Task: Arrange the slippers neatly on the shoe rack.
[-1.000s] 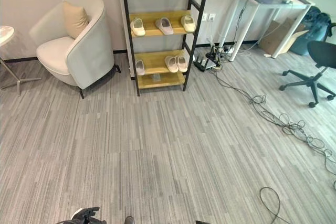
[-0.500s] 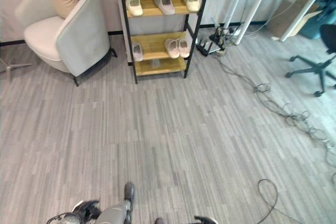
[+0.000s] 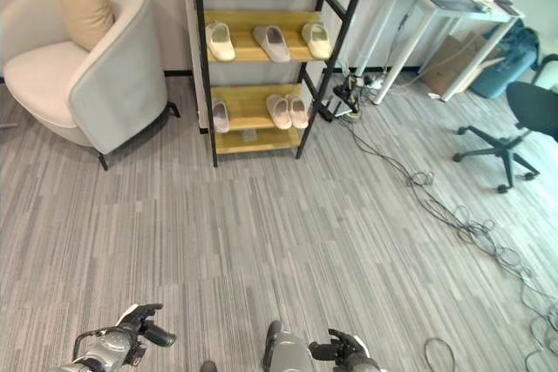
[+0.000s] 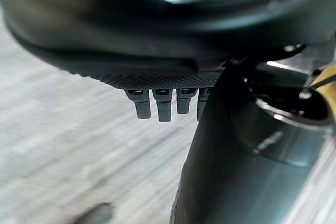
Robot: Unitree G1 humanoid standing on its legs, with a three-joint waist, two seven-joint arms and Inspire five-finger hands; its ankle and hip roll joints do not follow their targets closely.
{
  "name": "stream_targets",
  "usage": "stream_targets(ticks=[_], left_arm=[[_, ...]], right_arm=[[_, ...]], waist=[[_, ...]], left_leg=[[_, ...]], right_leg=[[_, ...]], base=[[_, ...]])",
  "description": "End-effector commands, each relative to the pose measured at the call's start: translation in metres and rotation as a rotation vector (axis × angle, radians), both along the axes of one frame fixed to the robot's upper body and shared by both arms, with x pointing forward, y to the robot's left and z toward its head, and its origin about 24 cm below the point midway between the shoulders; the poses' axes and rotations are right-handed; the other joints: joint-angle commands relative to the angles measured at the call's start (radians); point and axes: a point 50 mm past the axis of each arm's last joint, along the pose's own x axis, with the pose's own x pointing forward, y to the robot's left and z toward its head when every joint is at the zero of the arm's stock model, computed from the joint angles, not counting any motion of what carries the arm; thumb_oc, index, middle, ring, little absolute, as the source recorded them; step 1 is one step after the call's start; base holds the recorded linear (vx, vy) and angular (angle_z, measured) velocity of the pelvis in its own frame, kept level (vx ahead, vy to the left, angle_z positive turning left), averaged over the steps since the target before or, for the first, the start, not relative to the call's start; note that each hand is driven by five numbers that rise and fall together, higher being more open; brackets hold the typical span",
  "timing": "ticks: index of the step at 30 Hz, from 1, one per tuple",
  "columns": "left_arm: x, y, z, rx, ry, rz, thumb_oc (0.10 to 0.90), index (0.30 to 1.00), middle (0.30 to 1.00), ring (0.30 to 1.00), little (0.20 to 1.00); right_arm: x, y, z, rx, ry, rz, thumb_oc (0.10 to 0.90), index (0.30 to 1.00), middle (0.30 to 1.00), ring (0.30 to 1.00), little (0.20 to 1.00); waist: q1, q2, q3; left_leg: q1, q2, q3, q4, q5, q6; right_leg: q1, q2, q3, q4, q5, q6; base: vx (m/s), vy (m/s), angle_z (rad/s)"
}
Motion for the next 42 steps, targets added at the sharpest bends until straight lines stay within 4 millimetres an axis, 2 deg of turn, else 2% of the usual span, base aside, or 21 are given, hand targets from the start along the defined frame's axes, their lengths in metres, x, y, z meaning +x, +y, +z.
stream_targets(ticks=[1, 7, 8, 10, 11, 12, 13, 14, 15, 18, 19, 21, 23, 26, 30, 32, 36, 37, 38, 41, 42], left_arm=[[-0.005, -0.011, -0.004, 0.034, 0.021, -0.156, 0.800, 0.900, 0.900, 0.900, 0.900], [-0.046, -0.015, -0.020, 0.043, 0.186, -0.234, 0.800, 0.900, 0.900, 0.900, 0.900], [-0.066, -0.014, -0.025, 0.035, 0.241, -0.224, 0.800, 0.900, 0.900, 0.900, 0.900], [-0.081, -0.014, -0.028, 0.028, 0.288, -0.196, 0.800, 0.900, 0.900, 0.900, 0.900], [-0.087, -0.013, -0.029, 0.015, 0.306, -0.156, 0.800, 0.900, 0.900, 0.900, 0.900], [-0.087, -0.013, -0.029, 0.015, 0.306, -0.156, 0.800, 0.900, 0.900, 0.900, 0.900], [-0.078, -0.016, -0.028, 0.002, 0.270, -0.148, 0.800, 0.900, 0.900, 0.900, 0.900], [-0.071, -0.017, -0.027, 0.002, 0.243, -0.149, 0.800, 0.900, 0.900, 0.900, 0.900], [-0.071, -0.017, -0.027, 0.003, 0.243, -0.148, 0.800, 0.900, 0.900, 0.900, 0.900], [-0.036, -0.018, -0.017, -0.001, 0.102, -0.107, 0.800, 0.900, 0.900, 0.900, 0.900], [-0.029, -0.020, -0.014, -0.010, 0.072, -0.098, 0.800, 0.900, 0.900, 0.900, 0.900], [-0.017, -0.026, -0.010, -0.016, 0.018, -0.122, 0.800, 0.900, 0.900, 0.900, 0.900], [-0.016, -0.026, -0.010, 0.010, 0.009, -0.147, 0.800, 0.900, 0.900, 0.900, 0.900], [-0.025, -0.023, -0.013, 0.020, 0.051, -0.125, 0.800, 0.900, 0.900, 0.900, 0.900], [-0.046, -0.021, -0.021, 0.041, 0.138, -0.121, 0.800, 0.900, 0.900, 0.900, 0.900], [-0.055, -0.018, -0.023, 0.037, 0.165, -0.090, 0.800, 0.900, 0.900, 0.900, 0.900], [-0.058, -0.010, -0.022, 0.052, 0.177, -0.087, 0.800, 0.900, 0.900, 0.900, 0.900], [-0.057, -0.006, -0.021, 0.060, 0.174, -0.087, 0.800, 0.900, 0.900, 0.900, 0.900], [-0.049, 0.000, -0.017, 0.073, 0.148, -0.082, 0.800, 0.900, 0.900, 0.900, 0.900], [-0.042, 0.004, -0.014, 0.085, 0.121, -0.077, 0.800, 0.900, 0.900, 0.900, 0.900], [-0.037, 0.008, -0.011, 0.102, 0.103, -0.083, 0.800, 0.900, 0.900, 0.900, 0.900]], right_arm=[[-0.047, -0.002, -0.009, 0.014, 0.149, -0.056, 0.800, 0.900, 0.900, 0.900, 0.900], [-0.063, -0.008, -0.009, 0.029, 0.176, -0.143, 0.800, 0.900, 0.900, 0.900, 0.900], [-0.062, -0.011, -0.008, 0.018, 0.172, -0.148, 0.800, 0.900, 0.900, 0.900, 0.900], [-0.056, -0.016, -0.006, 0.005, 0.158, -0.125, 0.800, 0.900, 0.900, 0.900, 0.900], [-0.053, -0.021, -0.004, -0.010, 0.158, -0.102, 0.800, 0.900, 0.900, 0.900, 0.900], [-0.053, -0.021, -0.005, -0.009, 0.158, -0.101, 0.800, 0.900, 0.900, 0.900, 0.900], [-0.038, -0.019, -0.003, -0.019, 0.132, -0.024, 0.800, 0.900, 0.900, 0.900, 0.900], [-0.029, -0.017, -0.002, -0.030, 0.117, 0.025, 0.800, 0.900, 0.900, 0.900, 0.900], [-0.029, -0.017, -0.002, -0.029, 0.117, 0.026, 0.800, 0.900, 0.900, 0.900, 0.900], [-0.012, -0.028, 0.004, -0.087, 0.076, 0.066, 0.800, 0.900, 0.900, 0.900, 0.900], [-0.010, -0.029, 0.005, -0.093, 0.064, 0.060, 0.800, 0.900, 0.900, 0.900, 0.900], [-0.004, -0.028, 0.007, -0.103, 0.035, 0.062, 0.800, 0.900, 0.900, 0.900, 0.900], [0.004, -0.025, 0.008, -0.128, 0.020, 0.116, 0.800, 0.900, 0.900, 0.900, 0.900], [0.006, -0.017, 0.006, -0.137, 0.022, 0.170, 0.800, 0.900, 0.900, 0.900, 0.900], [-0.003, -0.008, 0.001, -0.126, 0.060, 0.181, 0.800, 0.900, 0.900, 0.900, 0.900], [-0.015, -0.001, -0.004, -0.100, 0.099, 0.179, 0.800, 0.900, 0.900, 0.900, 0.900], [-0.025, 0.009, -0.008, -0.050, 0.116, 0.140, 0.800, 0.900, 0.900, 0.900, 0.900], [-0.025, 0.012, -0.008, -0.037, 0.112, 0.142, 0.800, 0.900, 0.900, 0.900, 0.900], [-0.019, 0.016, -0.008, -0.024, 0.099, 0.165, 0.800, 0.900, 0.900, 0.900, 0.900], [-0.009, 0.015, -0.006, -0.025, 0.060, 0.166, 0.800, 0.900, 0.900, 0.900, 0.900], [0.001, 0.014, -0.003, -0.038, 0.029, 0.189, 0.800, 0.900, 0.900, 0.900, 0.900]], waist=[[-0.048, 0.002, 0.014], [-0.082, 0.026, -0.003], [-0.079, 0.030, -0.023], [-0.075, 0.045, -0.038], [-0.064, 0.061, -0.035], [-0.066, 0.058, -0.037], [-0.040, 0.040, -0.018], [-0.028, 0.026, -0.008], [-0.030, 0.021, -0.010], [0.019, -0.034, 0.024], [0.030, -0.031, 0.030], [0.055, -0.029, 0.031], [0.098, -0.021, 0.040], [0.140, -0.005, 0.033], [0.166, -0.015, 0.017], [0.160, -0.025, 0.000], [0.164, -0.064, -0.021], [0.165, -0.076, -0.023], [0.154, -0.082, -0.004], [0.140, -0.059, 0.006], [0.122, -0.024, 0.015]], left_leg=[[-0.028, -0.035, 0.011, 0.100, -0.104, -0.049], [0.058, -0.012, -0.010, 0.083, -0.139, -0.078], [0.078, -0.008, -0.017, 0.087, -0.145, -0.085], [0.073, 0.023, -0.019, 0.136, -0.092, -0.123], [0.018, 0.057, -0.010, 0.283, 0.012, -0.176], [0.014, 0.053, -0.013, 0.281, 0.016, -0.175], [-0.122, 0.084, -0.006, 0.565, 0.149, -0.223], [-0.164, 0.092, 0.003, 0.678, 0.181, -0.220], [-0.167, 0.087, 0.001, 0.674, 0.185, -0.219], [-0.294, 0.103, 0.070, 0.906, 0.167, -0.181], [-0.334, 0.124, 0.099, 0.917, 0.146, -0.174], [-0.397, 0.131, 0.144, 0.810, 0.110, -0.157], [-0.444, 0.087, 0.139, 0.461, 0.090, -0.122], [-0.475, 0.064, 0.075, 0.177, 0.190, -0.135], [-0.485, 0.077, 0.079, 0.070, 0.230, -0.133], [-0.484, 0.066, 0.062, 0.124, 0.251, -0.123], [-0.488, 0.053, 0.078, 0.199, 0.196, -0.095], [-0.482, 0.051, 0.087, 0.214, 0.171, -0.086], [-0.449, 0.041, 0.102, 0.244, 0.117, -0.061], [-0.397, 0.044, 0.110, 0.237, 0.088, -0.043], [-0.326, 0.049, 0.099, 0.199, 0.072, -0.030]], right_leg=[[0.061, -0.015, 0.042, -0.115, 0.073, 0.065], [0.040, -0.016, -0.011, -0.201, 0.118, 0.078], [0.075, -0.002, -0.004, -0.223, 0.126, 0.058], [0.106, 0.031, 0.009, -0.202, 0.115, 0.029], [0.149, 0.067, 0.012, -0.201, 0.080, -0.008], [0.147, 0.063, 0.011, -0.201, 0.081, -0.007], [0.207, 0.078, 0.021, -0.221, 0.042, -0.051], [0.236, 0.081, 0.028, -0.231, 0.027, -0.070], [0.233, 0.075, 0.027, -0.230, 0.027, -0.069], [0.326, 0.064, 0.042, -0.257, -0.013, -0.094], [0.351, 0.074, 0.044, -0.261, -0.023, -0.096], [0.402, 0.089, 0.053, -0.274, -0.049, -0.093], [0.458, 0.104, 0.074, -0.286, -0.083, -0.068], [0.508, 0.144, 0.098, -0.298, -0.118, -0.055], [0.561, 0.157, 0.158, -0.298, -0.151, -0.053], [0.567, 0.151, 0.166, -0.279, -0.160, -0.050], [0.547, 0.127, 0.183, -0.162, -0.170, -0.027], [0.520, 0.121, 0.178, -0.091, -0.152, -0.002], [0.428, 0.077, 0.148, 0.102, -0.034, 0.085], [0.346, 0.038, 0.098, 0.260, 0.051, 0.114], [0.265, 0.020, 0.056, 0.368, 0.070, 0.102]], base=[[0.41, -0.080, 0.51], [0.37, -0.151, 0.20], [0.38, -0.227, 0.31], [0.43, -0.305, 0.35], [0.25, -0.238, 0.13], [0.30, -0.374, 0.02], [0.22, -0.309, 0.09], [0.22, -0.310, -0.05], [0.18, -0.223, -0.22], [0.26, -0.260, -0.32], [0.33, -0.178, 0.30], [0.42, -0.045, 0.17], [0.55, 0.073, -0.21], [0.34, 0.048, -0.46], [0.40, 0.096, -0.37], [0.36, 0.150, -0.68], [0.32, 0.133, -0.60], [0.35, 0.187, -0.07], [0.25, 0.147, -0.20], [0.27, 0.182, -0.14], [0.19, 0.122, 0.06]])
